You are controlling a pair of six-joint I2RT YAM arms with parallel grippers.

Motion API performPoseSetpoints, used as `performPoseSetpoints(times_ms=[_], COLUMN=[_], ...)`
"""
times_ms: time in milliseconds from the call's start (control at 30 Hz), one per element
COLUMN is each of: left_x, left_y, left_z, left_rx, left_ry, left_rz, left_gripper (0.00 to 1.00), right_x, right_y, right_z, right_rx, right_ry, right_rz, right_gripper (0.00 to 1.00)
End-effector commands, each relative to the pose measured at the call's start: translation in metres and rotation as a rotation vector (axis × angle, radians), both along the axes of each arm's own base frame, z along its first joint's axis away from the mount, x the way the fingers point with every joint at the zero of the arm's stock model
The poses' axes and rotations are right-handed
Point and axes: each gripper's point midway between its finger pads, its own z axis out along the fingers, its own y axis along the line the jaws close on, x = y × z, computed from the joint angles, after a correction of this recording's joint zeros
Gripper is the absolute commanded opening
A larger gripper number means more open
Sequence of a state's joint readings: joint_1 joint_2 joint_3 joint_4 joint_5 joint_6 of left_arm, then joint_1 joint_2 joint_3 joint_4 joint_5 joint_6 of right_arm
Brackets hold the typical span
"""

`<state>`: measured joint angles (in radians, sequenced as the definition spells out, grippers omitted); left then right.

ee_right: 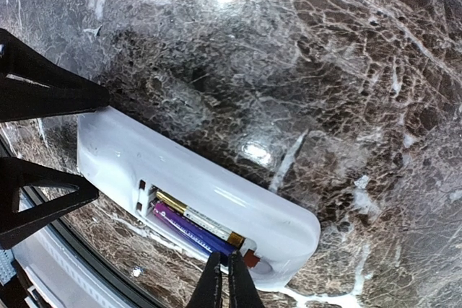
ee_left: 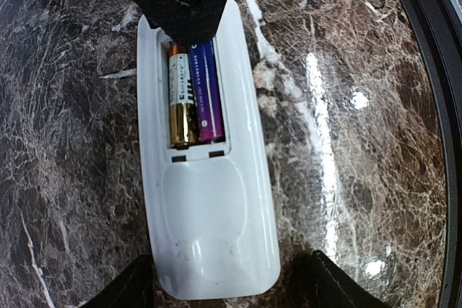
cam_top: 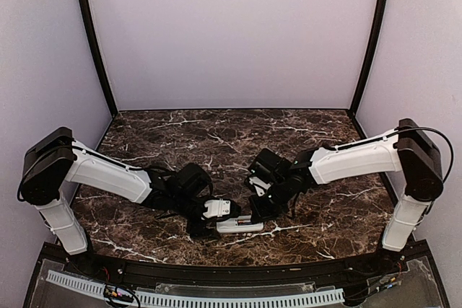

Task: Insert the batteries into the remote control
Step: Load the battery into the battery compartment, then press the battery in the battery compartment.

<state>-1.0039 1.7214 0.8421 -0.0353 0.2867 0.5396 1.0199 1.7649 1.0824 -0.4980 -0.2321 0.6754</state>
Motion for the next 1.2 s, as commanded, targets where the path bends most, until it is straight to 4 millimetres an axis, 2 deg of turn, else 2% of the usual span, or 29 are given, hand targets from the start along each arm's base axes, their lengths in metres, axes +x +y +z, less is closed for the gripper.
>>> performPoseSetpoints(times_ms=[0,267,400,467,533,600,800,1167], left_x=[-0.002,-0.004,-0.004,-0.004,-0.004,-0.004,-0.005,-0.005], left_y=[0.003,0.003,0.004,0.004,0.004,0.004,0.004,0.004], left_z=[0.005,0.006,0.007,0.007,0.009,0.01,0.01,0.01], left_rx=[0.003,0.001,0.001,-0.001,-0.005,-0.01,-0.009,-0.009], left_ry=[-0.018,-0.02,-0.018,-0.018,-0.021,-0.023,-0.024,-0.024], left_rz=[-0.014,-0.021,-0.021,-0.022,-0.021,-0.022,-0.026,-0.026], left_gripper=[0.72,0.72,0.72,0.72,0.72,0.72,0.72,0.72], right_x=[-0.002,0.008,0.01,0.01,0.007,0.004,-0.001,0.0], right_y=[-0.02,0.0,0.004,0.006,0.011,0.014,0.016,-0.006], right_z=[-0.018,0.017,0.024,0.028,0.031,0.028,0.008,-0.026], right_rx=[-0.146,-0.083,-0.075,-0.062,-0.026,-0.001,0.028,-0.042], right_ry=[-0.04,-0.094,-0.103,-0.105,-0.091,-0.067,-0.004,0.02], right_rz=[0.016,0.054,0.065,0.068,0.073,0.076,0.082,0.058], right_gripper=[0.05,0.11,0.13,0.12,0.07,0.0,0.0,0.0])
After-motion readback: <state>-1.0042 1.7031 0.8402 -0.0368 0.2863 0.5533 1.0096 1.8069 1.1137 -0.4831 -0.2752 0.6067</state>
